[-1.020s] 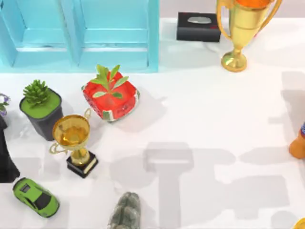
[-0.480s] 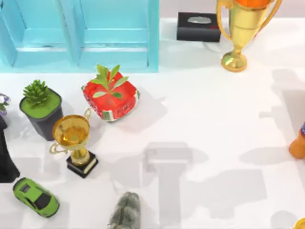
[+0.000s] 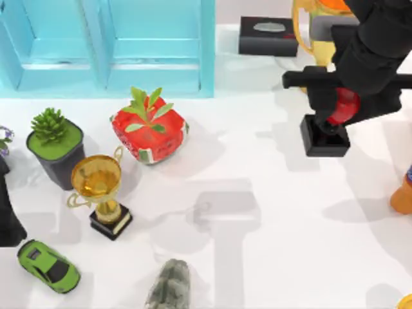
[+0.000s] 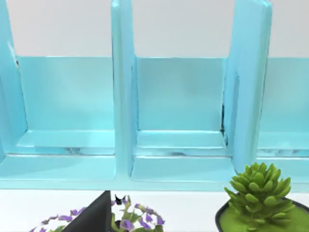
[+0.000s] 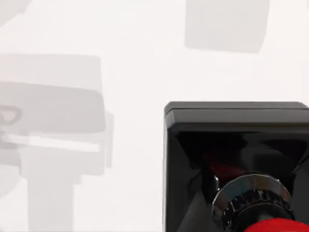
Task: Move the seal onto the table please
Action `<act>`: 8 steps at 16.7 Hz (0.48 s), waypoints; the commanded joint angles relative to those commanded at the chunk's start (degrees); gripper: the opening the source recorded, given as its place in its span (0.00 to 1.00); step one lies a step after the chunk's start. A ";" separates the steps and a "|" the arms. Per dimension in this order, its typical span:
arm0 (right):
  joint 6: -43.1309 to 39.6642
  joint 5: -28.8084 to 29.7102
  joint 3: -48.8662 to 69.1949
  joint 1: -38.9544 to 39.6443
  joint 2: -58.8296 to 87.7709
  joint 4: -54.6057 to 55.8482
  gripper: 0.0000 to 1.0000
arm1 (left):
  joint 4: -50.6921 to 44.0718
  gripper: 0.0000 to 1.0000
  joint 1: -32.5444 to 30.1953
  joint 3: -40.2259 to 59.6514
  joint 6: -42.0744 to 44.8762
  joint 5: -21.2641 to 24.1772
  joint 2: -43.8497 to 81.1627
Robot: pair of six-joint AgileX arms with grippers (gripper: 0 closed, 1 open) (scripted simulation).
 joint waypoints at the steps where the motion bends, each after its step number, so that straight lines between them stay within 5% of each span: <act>1: 2.26 0.02 0.76 2.20 3.02 0.51 0.00 | 0.00 1.00 0.00 0.00 0.00 0.00 0.00; 8: 10.21 3.33 4.22 5.68 13.22 -0.19 0.00 | 0.00 1.00 0.00 0.00 0.00 0.00 0.00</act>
